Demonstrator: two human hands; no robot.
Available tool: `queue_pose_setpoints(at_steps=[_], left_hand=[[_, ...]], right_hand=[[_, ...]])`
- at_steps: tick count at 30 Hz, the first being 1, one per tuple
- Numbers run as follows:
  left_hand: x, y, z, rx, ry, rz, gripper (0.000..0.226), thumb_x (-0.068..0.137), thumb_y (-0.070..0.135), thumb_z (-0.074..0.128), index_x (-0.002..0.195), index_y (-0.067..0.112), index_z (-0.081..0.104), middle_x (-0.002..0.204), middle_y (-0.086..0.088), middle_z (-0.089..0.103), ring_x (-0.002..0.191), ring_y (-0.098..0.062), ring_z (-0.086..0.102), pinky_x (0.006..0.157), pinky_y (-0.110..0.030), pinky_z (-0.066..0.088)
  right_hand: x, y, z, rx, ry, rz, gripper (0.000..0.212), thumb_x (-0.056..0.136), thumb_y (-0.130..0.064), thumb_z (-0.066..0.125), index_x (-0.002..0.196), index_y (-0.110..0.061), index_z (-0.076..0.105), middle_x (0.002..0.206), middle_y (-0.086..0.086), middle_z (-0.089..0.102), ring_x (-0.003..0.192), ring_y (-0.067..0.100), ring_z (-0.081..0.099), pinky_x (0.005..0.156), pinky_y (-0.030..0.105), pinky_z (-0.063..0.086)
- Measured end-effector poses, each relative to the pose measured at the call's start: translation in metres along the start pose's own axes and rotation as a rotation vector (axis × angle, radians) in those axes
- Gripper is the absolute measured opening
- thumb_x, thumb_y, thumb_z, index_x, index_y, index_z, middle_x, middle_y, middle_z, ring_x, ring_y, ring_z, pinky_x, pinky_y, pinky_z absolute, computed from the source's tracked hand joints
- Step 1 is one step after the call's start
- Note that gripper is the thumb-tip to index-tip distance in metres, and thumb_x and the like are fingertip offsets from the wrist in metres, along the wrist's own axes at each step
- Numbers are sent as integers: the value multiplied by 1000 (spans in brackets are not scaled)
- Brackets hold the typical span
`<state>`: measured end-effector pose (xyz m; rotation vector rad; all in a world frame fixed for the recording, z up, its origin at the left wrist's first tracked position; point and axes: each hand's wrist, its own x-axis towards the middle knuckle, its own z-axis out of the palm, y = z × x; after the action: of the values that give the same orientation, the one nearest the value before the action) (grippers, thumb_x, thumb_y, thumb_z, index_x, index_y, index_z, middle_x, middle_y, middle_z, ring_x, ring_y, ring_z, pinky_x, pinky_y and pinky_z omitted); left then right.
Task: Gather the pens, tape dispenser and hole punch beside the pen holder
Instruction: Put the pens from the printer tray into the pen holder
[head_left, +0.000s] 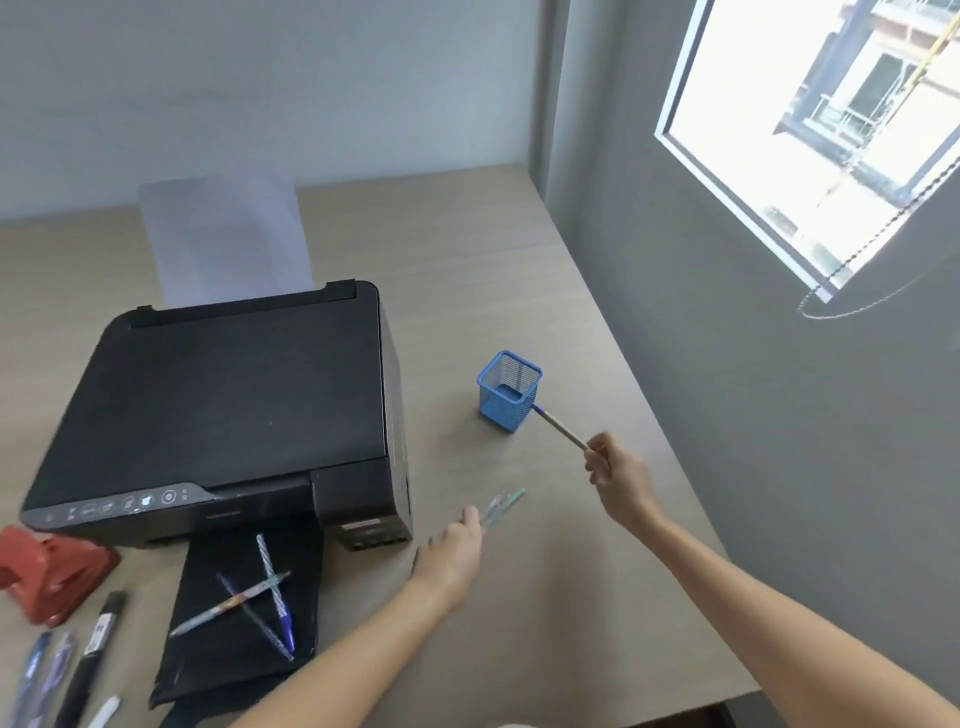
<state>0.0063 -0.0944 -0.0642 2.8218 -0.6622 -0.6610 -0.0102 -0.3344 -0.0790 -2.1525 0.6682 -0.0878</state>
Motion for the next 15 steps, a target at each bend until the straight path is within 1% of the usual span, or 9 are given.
queue_pose_setpoints(at_steps=[1,2,4,5,7,9,10,12,15], left_hand=[[14,7,-18,-59,56,-3,19,103,26,32,108,8,40,103,-18,67,92,-41,65,69,-43,48],[30,16,-40,-78,126,-1,18,103,24,33,105,8,40,100,-20,67,89,-41,65,64,-42,45],[60,33,-80,-87,234,-3,14,101,18,37,105,6,43,100,-20,67,88,-40,64,61,-38,40],[75,41,-97,-68,232,-16,13,99,12,42,108,4,45,104,-20,66,92,-40,64,62,-38,41],[103,58,-125,6,154,-76,25,91,1,49,116,3,50,114,-18,63,103,-37,62,72,-39,47],[125,69,-140,91,45,-134,32,87,-1,54,119,4,54,121,-14,60,110,-33,60,84,-38,51],[134,73,-142,125,2,-153,32,87,1,55,119,5,56,122,-13,60,112,-32,59,87,-38,51],[147,77,-142,150,-41,-172,31,87,5,58,118,5,58,123,-12,59,113,-31,58,87,-37,51],[153,76,-137,145,2,-171,28,85,-1,58,113,3,60,119,-13,61,108,-32,61,80,-37,52]], right_hand=[[10,-8,-7,5,25,-27,15,94,-8,48,83,-17,52,69,6,61,57,22,51,48,18,43],[20,-17,-13,5,43,-47,13,94,-9,48,85,-15,54,71,9,62,60,25,52,53,28,47],[41,-34,-24,-32,67,-94,10,93,-9,49,89,-10,58,77,16,65,68,33,55,62,40,50],[50,-41,-27,-67,72,-128,10,92,-9,50,90,-8,60,79,17,65,72,34,55,65,42,49],[67,-55,-30,-131,63,-191,10,92,-10,53,91,-5,62,81,17,66,74,32,53,64,37,43],[82,-68,-28,-168,41,-231,11,92,-10,55,91,-3,63,83,16,67,75,31,53,65,34,39],[87,-73,-25,-183,24,-247,11,91,-10,55,91,-3,63,84,17,68,77,32,54,65,34,40],[96,-82,-19,-212,-17,-269,10,91,-10,56,91,-3,64,84,16,68,80,34,58,68,38,45],[105,-89,-8,-251,-83,-295,11,90,-8,53,89,-4,64,87,16,69,84,34,59,67,37,45]])
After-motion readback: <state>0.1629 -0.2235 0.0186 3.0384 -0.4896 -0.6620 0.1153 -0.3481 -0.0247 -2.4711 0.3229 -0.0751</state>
